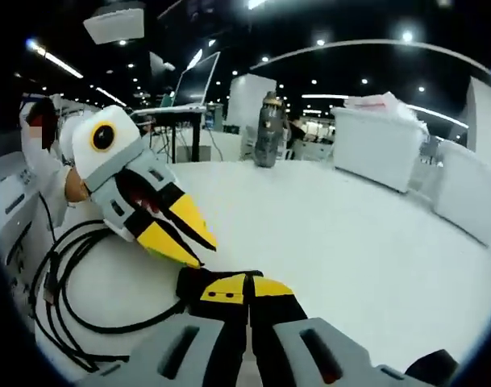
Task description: Coil the Type-C to USB data cable on the desktop and secure it with Velcro straps.
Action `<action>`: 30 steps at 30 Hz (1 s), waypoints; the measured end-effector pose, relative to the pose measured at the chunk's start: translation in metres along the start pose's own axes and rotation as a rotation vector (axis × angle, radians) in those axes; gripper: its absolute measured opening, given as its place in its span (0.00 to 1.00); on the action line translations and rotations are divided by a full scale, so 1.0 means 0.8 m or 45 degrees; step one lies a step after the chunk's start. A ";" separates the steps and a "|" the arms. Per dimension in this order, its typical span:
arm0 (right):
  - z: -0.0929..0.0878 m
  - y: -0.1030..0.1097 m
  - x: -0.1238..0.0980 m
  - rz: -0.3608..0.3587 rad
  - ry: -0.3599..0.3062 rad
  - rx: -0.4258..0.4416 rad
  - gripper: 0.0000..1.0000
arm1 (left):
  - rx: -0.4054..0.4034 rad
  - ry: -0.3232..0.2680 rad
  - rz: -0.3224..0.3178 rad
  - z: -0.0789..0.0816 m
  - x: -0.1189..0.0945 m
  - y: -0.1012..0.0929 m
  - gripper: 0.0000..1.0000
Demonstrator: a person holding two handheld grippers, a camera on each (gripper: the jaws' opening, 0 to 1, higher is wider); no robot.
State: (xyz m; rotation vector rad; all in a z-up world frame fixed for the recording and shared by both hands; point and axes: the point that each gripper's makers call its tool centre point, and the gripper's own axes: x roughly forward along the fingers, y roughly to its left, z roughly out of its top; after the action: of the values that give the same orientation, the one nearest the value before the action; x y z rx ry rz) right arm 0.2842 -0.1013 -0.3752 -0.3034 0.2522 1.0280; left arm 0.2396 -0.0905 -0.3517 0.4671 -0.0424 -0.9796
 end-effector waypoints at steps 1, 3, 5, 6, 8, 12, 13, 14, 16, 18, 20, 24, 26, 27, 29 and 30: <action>0.001 -0.003 -0.002 -0.011 0.007 0.016 0.01 | -0.004 -0.002 0.002 0.000 0.000 0.001 0.09; 0.025 0.000 -0.010 0.025 -0.122 0.045 0.01 | -0.008 0.003 0.007 -0.001 -0.001 0.002 0.09; 0.026 0.011 -0.014 0.105 -0.130 0.115 0.01 | -0.007 0.004 0.011 -0.002 -0.002 0.003 0.09; 0.020 0.016 -0.014 0.134 -0.102 0.113 0.01 | -0.009 0.004 0.011 -0.002 -0.002 0.002 0.09; 0.006 0.020 -0.010 0.140 -0.047 0.056 0.01 | -0.006 0.004 0.010 -0.001 -0.002 0.002 0.09; 0.002 0.028 -0.006 0.175 -0.036 -0.047 0.00 | -0.002 0.008 0.010 -0.002 -0.003 0.001 0.09; 0.001 0.027 -0.007 0.163 -0.032 -0.057 0.00 | -0.005 0.007 0.011 -0.002 -0.003 0.001 0.09; 0.002 0.026 -0.007 0.161 -0.030 -0.046 0.00 | -0.013 0.006 0.012 -0.001 -0.005 0.001 0.10; 0.014 0.021 -0.009 0.148 -0.089 0.033 0.00 | -0.019 0.007 0.019 -0.001 -0.007 0.003 0.11; 0.030 0.023 -0.013 0.185 -0.174 0.173 0.01 | 0.021 0.019 0.061 0.001 -0.012 0.013 0.11; 0.025 0.025 -0.012 0.196 -0.150 0.158 0.01 | 0.040 0.010 0.112 0.005 -0.016 0.025 0.11; 0.013 0.028 -0.010 0.173 -0.123 0.029 0.01 | -0.119 -0.063 0.207 0.012 -0.029 0.054 0.11; 0.032 0.034 -0.018 0.203 -0.197 0.110 0.01 | -0.192 -0.101 0.259 0.012 -0.036 0.069 0.11; 0.041 0.039 -0.022 0.228 -0.223 0.109 0.02 | -0.231 -0.112 0.285 0.010 -0.040 0.076 0.11; 0.040 0.052 -0.022 0.255 -0.202 0.060 0.10 | -0.254 -0.111 0.342 0.008 -0.046 0.090 0.11; 0.037 0.056 -0.022 0.258 -0.186 0.036 0.15 | -0.231 -0.111 0.387 0.009 -0.050 0.099 0.11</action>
State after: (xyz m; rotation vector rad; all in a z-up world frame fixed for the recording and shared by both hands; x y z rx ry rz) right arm 0.2389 -0.0831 -0.3475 -0.1782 0.1677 1.2402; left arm 0.2776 -0.0238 -0.3069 0.2417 -0.0995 -0.6968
